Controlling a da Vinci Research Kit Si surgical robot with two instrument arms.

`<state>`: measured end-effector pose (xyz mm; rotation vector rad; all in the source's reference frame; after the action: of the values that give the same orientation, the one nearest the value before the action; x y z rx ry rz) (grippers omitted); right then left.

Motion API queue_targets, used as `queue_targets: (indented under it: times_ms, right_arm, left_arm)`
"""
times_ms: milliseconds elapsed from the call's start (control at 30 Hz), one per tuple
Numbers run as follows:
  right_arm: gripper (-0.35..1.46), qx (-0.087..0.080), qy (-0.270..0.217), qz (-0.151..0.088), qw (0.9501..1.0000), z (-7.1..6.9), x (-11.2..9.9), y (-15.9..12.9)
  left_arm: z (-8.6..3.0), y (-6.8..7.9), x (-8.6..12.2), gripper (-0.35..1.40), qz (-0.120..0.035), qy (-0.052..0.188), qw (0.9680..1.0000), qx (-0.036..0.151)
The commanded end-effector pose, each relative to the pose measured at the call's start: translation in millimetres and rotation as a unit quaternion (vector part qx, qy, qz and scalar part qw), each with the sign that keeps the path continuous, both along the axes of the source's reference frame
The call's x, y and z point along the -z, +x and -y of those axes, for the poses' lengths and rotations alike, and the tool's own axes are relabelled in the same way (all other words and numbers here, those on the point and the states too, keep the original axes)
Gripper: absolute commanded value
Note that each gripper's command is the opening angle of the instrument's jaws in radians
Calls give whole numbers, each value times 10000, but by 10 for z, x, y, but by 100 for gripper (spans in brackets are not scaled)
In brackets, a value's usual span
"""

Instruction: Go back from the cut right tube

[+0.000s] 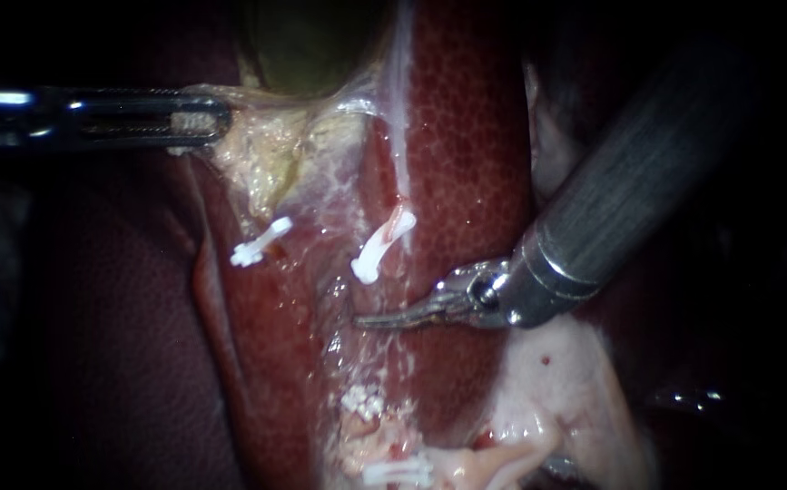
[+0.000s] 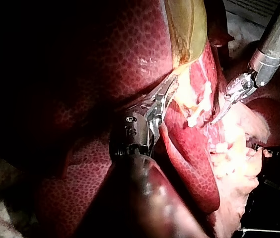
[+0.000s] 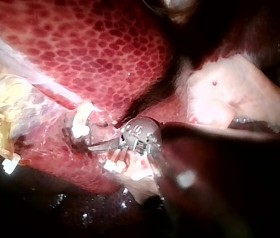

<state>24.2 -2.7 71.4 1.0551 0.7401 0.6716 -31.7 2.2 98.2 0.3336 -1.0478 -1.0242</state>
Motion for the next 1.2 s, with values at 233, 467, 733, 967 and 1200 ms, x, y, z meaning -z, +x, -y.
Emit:
queue_targets:
  times_ms: [233,467,733,967,1200]
  right_arm:
    - [-30,-4,-3,-12,10000,1,-1,0]
    - [114,-200,86,-328,9992,4,0,1]
    - [128,-300,136,-521,9981,10,9,1]
    - [143,-631,-1109,-635,9898,18,23,-22]
    - [143,-447,-2059,-939,9730,0,47,-58]
  left_arm:
    - [0,0,-2,-32,-2,-4,10000,0]
    - [0,0,-2,-32,-2,-4,10000,1]
    - [0,0,-2,-32,-3,-4,10000,1]
    - [0,0,-2,-32,-3,-5,10000,1]
    - [0,0,-2,-32,-3,-5,10000,1]
